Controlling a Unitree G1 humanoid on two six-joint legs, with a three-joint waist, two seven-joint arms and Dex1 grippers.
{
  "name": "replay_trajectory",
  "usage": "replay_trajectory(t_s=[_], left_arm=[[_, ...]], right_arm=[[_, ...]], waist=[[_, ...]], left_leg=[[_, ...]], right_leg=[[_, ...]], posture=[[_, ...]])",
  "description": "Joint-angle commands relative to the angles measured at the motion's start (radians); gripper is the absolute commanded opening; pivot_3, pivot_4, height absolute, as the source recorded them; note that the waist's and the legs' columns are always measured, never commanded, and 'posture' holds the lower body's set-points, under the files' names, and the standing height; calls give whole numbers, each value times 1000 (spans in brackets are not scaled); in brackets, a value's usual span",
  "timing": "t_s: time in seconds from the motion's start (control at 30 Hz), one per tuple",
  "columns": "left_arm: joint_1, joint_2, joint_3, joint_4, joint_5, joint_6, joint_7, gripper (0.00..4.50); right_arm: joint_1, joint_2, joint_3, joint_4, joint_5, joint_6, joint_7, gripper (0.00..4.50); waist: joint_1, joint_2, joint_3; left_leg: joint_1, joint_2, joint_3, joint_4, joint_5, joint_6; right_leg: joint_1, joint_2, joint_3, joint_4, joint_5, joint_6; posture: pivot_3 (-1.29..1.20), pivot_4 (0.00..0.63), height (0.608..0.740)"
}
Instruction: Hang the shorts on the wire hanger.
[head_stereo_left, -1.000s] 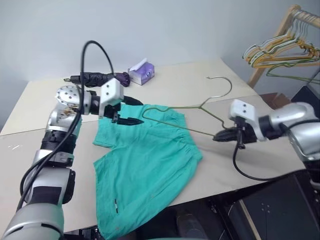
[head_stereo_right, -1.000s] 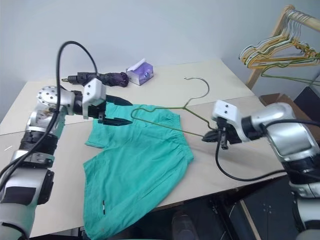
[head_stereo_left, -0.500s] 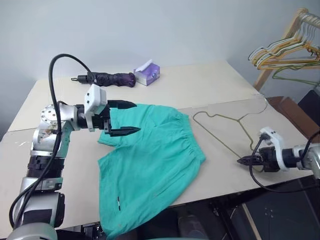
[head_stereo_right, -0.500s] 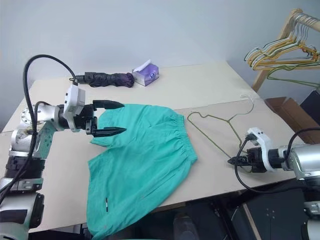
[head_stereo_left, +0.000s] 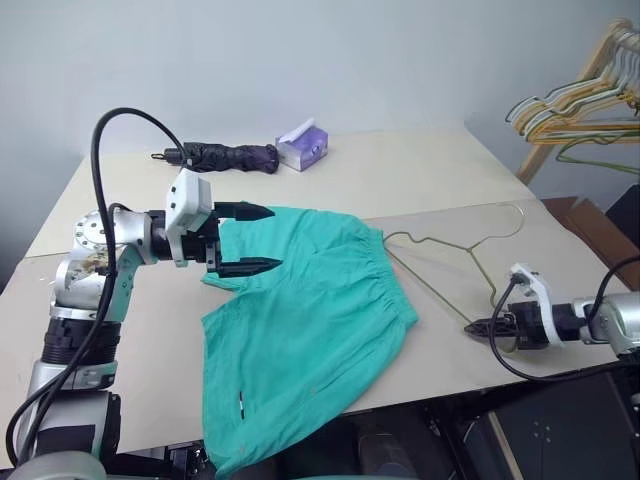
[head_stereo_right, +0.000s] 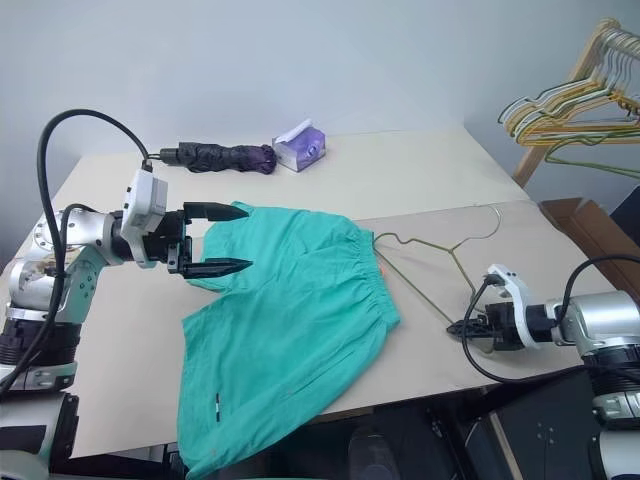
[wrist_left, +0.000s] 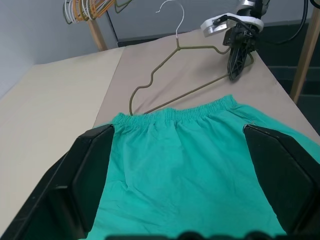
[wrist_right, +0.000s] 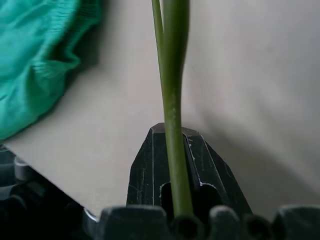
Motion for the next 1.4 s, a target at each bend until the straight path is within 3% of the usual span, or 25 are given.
replay_trajectory(t_s=[0.03, 0.3, 0.63, 0.97, 1.13, 1.27, 1.4], left_arm=[[7, 15, 20, -30, -16, 2, 11, 4467], [34, 21, 23, -52, -21, 1, 20, 4467], [51, 38, 28, -69, -18, -6, 34, 4467], [87, 51, 40, -109, -27, -17, 42, 4467], [105, 59, 49, -120, -27, -29, 47, 4467], [115, 63, 54, -132, -30, -29, 58, 4467], [121, 69, 58, -135, -33, -29, 62, 4467]], right_arm=[[-1, -39, -12, -41, 23, -23, 50, 0], [-11, -69, 68, -47, -13, -52, 105, 0], [-224, 60, 161, 204, -124, -119, 72, 0], [-306, 49, 300, 269, -194, -187, 305, 0], [-453, 148, 359, 478, -293, -209, 284, 0], [-579, 246, 309, 696, -343, -255, 177, 0], [-649, 282, 270, 803, -365, -295, 165, 0]], waist=[[5, 0, 0], [18, 0, 0], [25, 0, 0], [68, 0, 0], [76, 0, -1], [81, 0, -1], [104, 0, -1]], left_leg=[[0, 0, 0, 0, 0, 0], [0, 0, 1, 0, 0, 0], [1, 0, 1, -1, 0, 0], [0, 0, 1, -1, 0, 0], [1, 0, 2, -1, 0, 0], [1, 0, 2, -1, 0, 0], [0, 0, 2, -1, 0, 0]], right_leg=[[0, 0, 0, 0, 0, 0], [0, 0, 0, -1, 0, 0], [0, 0, 0, -1, 0, 0], [-1, 0, 0, -1, 0, 0], [-1, 0, 0, -1, 0, 0], [-1, 1, 0, 0, 0, -1], [-1, 0, 0, -1, 0, -1]], posture=[[-79, 40, 740], [-62, 43, 740], [-24, 30, 740], [53, 8, 740], [80, 0, 740], [86, 0, 740], [83, 12, 740]])
